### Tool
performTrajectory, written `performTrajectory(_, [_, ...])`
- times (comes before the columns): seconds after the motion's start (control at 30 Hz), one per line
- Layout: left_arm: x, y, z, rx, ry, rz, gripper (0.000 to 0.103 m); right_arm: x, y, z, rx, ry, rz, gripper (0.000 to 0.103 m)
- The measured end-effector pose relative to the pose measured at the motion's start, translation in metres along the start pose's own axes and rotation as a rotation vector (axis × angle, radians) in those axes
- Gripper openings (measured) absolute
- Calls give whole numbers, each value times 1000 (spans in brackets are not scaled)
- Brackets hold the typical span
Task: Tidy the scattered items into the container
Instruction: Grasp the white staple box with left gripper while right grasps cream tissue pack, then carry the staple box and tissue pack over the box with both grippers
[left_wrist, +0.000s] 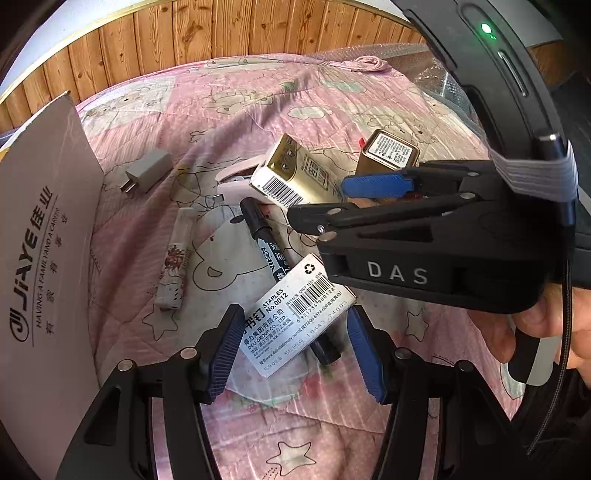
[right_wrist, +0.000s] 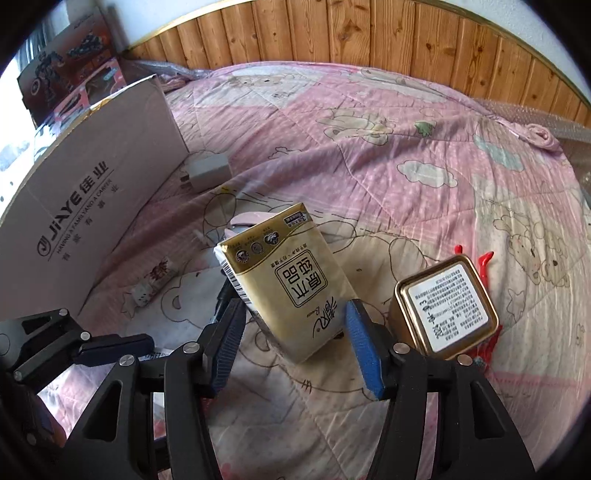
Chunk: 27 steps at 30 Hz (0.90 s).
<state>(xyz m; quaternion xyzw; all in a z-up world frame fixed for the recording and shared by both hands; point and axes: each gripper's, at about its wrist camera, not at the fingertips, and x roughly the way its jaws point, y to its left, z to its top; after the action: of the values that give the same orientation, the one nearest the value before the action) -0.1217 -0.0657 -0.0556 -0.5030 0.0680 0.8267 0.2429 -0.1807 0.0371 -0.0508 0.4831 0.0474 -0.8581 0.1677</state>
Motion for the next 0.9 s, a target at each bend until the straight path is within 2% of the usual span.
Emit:
performTrajectory(0.07, [5, 0, 2, 3, -11, 9, 68, 2, -3, 4, 3, -9, -7, 61])
performTrajectory(0.17, [14, 5, 6, -13, -10, 20, 68, 6, -16, 8, 74, -6, 18, 57])
performTrajectory(0.2, [18, 10, 8, -35, -8, 9, 68, 6, -22, 9, 105, -6, 32, 50])
performTrajectory(0.3, [22, 21, 12, -92, -14, -25, 51, 8, -39, 9, 192, 23, 77, 24])
performTrajectory(0.33, [22, 24, 14, -101, -17, -34, 44, 9, -43, 9, 219, 33, 91, 23])
performTrajectory(0.5, [22, 30, 23, -146, -26, -68, 35, 6, -47, 8, 256, 37, 134, 23])
performTrajectory(0.6, [21, 29, 26, -139, -32, -76, 15, 4, -48, 9, 280, 31, 156, 23])
performTrajectory(0.67, [18, 26, 27, -135, -33, -53, 15, 0, -49, 9, 294, 24, 173, 22])
performTrajectory(0.9, [-1, 21, 31, -148, -60, -51, 15, -16, -43, 8, 291, 3, 184, 22])
